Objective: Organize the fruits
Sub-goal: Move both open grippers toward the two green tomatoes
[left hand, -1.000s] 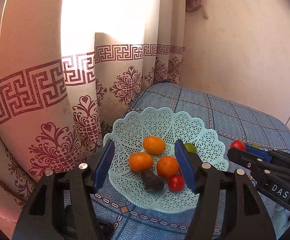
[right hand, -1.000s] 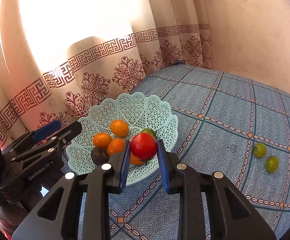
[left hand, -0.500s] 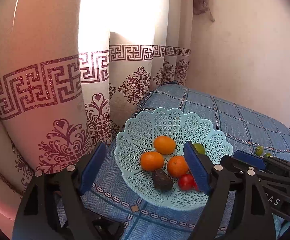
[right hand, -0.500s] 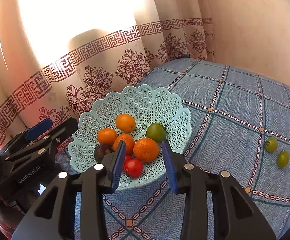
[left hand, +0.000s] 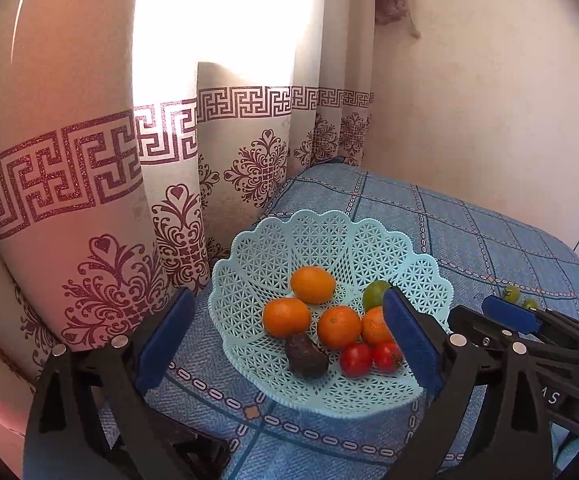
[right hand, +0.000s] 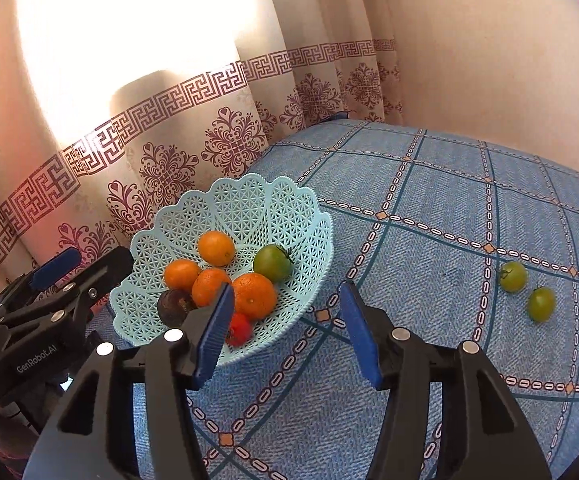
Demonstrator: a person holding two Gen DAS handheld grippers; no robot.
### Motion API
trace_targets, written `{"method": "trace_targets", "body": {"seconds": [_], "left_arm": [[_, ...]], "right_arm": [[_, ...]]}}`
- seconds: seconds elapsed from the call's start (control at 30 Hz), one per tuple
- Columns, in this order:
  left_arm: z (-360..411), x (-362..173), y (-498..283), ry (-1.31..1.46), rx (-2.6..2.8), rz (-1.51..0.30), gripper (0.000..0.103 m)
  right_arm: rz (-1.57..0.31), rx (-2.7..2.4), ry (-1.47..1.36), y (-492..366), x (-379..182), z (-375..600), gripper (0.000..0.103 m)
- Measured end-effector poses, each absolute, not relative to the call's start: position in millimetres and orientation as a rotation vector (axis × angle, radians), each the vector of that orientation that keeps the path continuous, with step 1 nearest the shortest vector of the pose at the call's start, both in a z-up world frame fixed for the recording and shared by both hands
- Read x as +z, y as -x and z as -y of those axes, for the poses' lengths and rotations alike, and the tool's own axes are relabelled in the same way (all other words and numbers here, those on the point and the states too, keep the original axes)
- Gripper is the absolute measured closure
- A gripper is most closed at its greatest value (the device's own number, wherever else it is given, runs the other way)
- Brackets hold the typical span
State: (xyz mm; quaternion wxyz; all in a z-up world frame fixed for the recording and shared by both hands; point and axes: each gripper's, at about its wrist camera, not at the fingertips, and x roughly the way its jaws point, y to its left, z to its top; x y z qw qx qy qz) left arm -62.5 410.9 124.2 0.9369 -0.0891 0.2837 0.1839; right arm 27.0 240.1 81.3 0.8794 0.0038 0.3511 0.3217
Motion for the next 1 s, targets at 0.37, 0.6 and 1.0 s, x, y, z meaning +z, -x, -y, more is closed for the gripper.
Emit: {"method": "trace_targets", "body": {"seconds": [0.37, 0.6, 1.0], "left_arm": [[-389, 128, 58, 0.148, 0.341, -0.584, 0.005], [-374, 129, 52, 0.126, 0.315, -0.590, 0.005], [-345, 130, 42, 0.080, 0.267, -0.598, 0.005]], "right_arm": [[-0.717, 0.631, -0.024, -29, 82, -217, 0.038], [-0.717, 0.601, -0.021, -31, 79, -201, 0.038], [-0.729, 0.528, 0.009, -37, 68, -167, 0.037]]}}
